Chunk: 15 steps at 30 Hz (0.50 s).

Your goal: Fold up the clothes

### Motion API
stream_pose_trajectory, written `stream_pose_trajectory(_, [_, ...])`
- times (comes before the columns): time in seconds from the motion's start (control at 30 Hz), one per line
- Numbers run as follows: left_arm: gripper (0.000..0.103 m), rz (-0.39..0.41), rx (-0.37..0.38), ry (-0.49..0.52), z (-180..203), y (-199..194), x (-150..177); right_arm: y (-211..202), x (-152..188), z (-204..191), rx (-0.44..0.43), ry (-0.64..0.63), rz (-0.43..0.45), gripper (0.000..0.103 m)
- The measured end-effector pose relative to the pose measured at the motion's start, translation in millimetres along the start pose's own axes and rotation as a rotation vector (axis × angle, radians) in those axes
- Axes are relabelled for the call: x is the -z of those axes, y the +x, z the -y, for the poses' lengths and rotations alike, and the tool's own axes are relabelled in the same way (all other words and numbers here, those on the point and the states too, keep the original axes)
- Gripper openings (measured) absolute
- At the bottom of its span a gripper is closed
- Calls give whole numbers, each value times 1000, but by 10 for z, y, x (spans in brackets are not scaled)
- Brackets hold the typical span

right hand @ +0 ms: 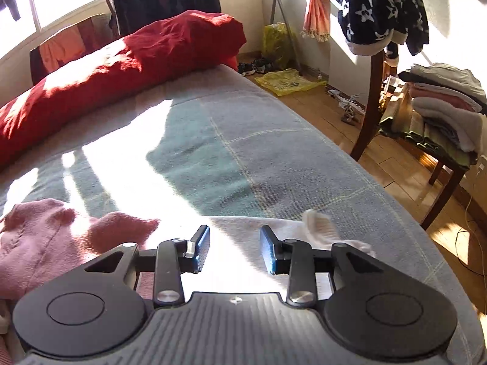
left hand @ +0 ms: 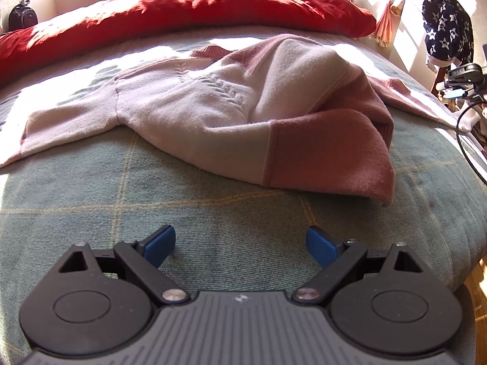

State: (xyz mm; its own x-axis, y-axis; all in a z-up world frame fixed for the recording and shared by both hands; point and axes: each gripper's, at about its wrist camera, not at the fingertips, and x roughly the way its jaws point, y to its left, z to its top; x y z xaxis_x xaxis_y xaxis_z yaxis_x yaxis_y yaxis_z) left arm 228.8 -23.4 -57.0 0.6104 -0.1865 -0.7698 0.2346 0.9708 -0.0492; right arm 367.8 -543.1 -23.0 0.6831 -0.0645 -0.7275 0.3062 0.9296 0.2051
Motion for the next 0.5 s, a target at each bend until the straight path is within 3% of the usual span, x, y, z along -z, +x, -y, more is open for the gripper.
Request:
stream_pose_trajectory(0.07, [93,1,2,-6,-26,0,3,123,-51,-404,-139,-3,-54,43])
stream_pose_trajectory(0.13, [93,0,0,-14,-60,3,7,309,-65,-782,-220,-13,-111,43])
stream_pose_trajectory(0.2, [93,3,-4,-26,-115,3,2,530,-53,-1116,-224,-48,-156,43])
stream_pose_trajectory(0.27, [93,7,-4,-35,-163,0,2,803,-25,-1360,-170,-81,-194,43])
stream_pose_trajectory(0.37, [93,11,-2,-46,-228,0,9,1025,-17,-1447,-94,-135,-141,43])
stream_pose_trajectory(0.5, [93,15,-1,-61,-312,8,30,1069,-176,-1308,-96,-64,-109,43])
